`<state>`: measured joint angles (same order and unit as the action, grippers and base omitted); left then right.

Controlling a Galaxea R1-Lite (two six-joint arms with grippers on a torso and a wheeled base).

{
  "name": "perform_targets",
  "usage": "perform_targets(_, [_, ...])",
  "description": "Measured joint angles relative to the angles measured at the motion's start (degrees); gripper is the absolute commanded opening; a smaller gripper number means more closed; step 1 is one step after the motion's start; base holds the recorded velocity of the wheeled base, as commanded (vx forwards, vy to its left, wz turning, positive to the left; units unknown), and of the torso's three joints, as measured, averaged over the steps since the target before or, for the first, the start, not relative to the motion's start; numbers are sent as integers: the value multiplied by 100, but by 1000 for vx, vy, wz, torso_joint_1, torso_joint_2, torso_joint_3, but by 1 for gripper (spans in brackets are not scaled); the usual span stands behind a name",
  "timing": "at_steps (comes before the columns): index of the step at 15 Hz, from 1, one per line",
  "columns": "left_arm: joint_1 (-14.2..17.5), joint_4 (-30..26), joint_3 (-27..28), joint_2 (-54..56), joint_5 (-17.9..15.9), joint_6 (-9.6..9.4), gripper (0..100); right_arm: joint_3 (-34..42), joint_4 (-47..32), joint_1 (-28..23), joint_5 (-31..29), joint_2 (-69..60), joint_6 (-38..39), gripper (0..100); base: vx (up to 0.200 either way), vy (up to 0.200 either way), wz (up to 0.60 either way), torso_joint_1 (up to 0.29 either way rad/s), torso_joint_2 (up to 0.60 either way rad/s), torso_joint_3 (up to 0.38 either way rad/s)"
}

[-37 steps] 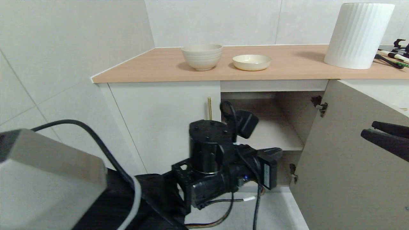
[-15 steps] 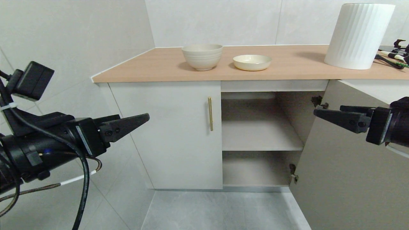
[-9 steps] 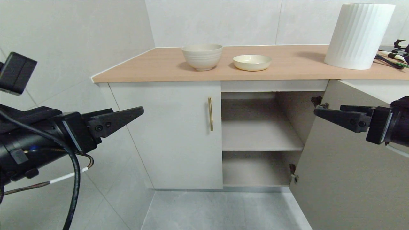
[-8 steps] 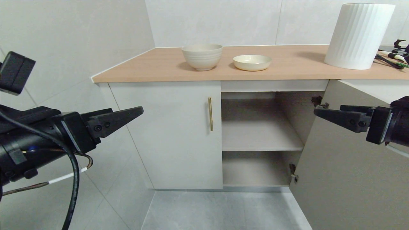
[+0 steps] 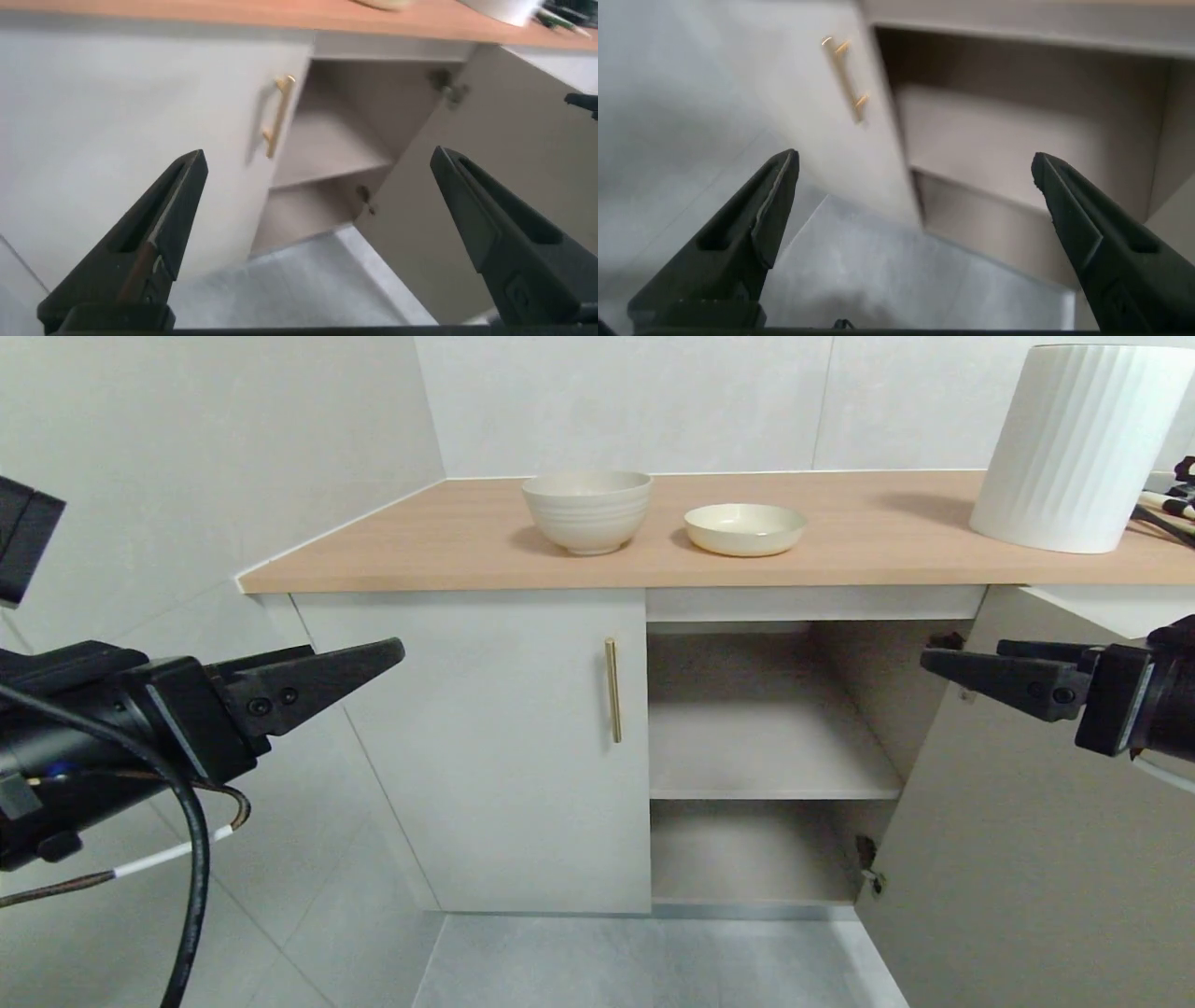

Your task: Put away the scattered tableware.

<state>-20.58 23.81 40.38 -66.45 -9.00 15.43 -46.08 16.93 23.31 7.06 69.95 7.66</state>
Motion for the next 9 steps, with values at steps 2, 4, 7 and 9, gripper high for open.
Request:
perform_targets(2, [2,-6,20,5,2,9,100,2,0,11,9,-11,0,100,200,0,0,5,-2,7])
perform_targets(4, [5,-2,33,9,5,16,100,-4,0,23,11,-30,15,100,200,0,0,2,-7,2])
perform_targets(7, [11,11,33,9,2,35,100,-15,24,67,38,-79,148,100,133,0,0,0,2,2])
perform_targets(9, [11,33,33,13,9,35,100,-15,24,91,74,-149,244,100,0,0,0,0,0,0])
